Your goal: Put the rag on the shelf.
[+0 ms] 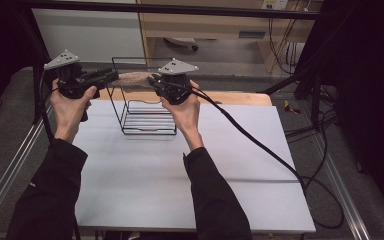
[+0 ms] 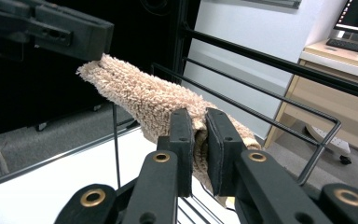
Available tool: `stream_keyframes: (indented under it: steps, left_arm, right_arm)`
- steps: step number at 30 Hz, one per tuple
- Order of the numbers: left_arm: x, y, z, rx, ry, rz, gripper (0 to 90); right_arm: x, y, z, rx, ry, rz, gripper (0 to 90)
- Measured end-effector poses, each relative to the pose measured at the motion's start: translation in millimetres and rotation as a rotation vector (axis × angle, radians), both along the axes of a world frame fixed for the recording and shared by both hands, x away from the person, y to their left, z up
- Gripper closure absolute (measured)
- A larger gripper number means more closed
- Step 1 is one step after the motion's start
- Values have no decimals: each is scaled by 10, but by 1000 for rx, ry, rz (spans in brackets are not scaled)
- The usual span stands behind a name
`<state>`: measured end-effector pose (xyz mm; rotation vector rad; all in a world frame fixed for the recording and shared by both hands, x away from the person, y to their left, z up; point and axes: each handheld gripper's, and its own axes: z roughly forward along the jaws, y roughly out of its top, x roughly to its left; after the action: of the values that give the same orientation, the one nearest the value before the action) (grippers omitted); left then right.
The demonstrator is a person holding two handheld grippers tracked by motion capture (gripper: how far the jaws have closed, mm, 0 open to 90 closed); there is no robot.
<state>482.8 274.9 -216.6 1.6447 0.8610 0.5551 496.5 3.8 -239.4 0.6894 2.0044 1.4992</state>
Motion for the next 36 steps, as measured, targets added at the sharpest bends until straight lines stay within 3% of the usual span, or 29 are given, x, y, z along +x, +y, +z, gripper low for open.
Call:
stream_keyframes:
  steps: [3, 8, 12, 19, 28, 33, 36]
  left_arm:
    - [17, -44, -8, 30, 26, 6, 698]
    - [8, -64, -61, 47, 77, -38, 849]
    - [-7, -78, -111, 71, 84, -42, 885]
    - [1, -70, -148, 76, 80, -42, 898]
    - [-3, -67, -210, 89, 71, -44, 900]
    - [2, -76, -248, 100, 68, -47, 898]
    - [-6, -89, -275, 110, 63, -48, 886]
  right_arm:
    - [-3, 2, -4, -1, 4, 1, 815]
    - [2, -6, -30, -13, 13, 8, 808]
    - [6, 1, -52, -20, 22, 11, 799]
    - [2, -5, -49, -28, 33, 21, 758]
    - [-34, -60, 57, 47, 51, 41, 615]
    - [-48, -64, 80, 59, 52, 49, 620]
    - [-54, -54, 66, 46, 82, 59, 767]
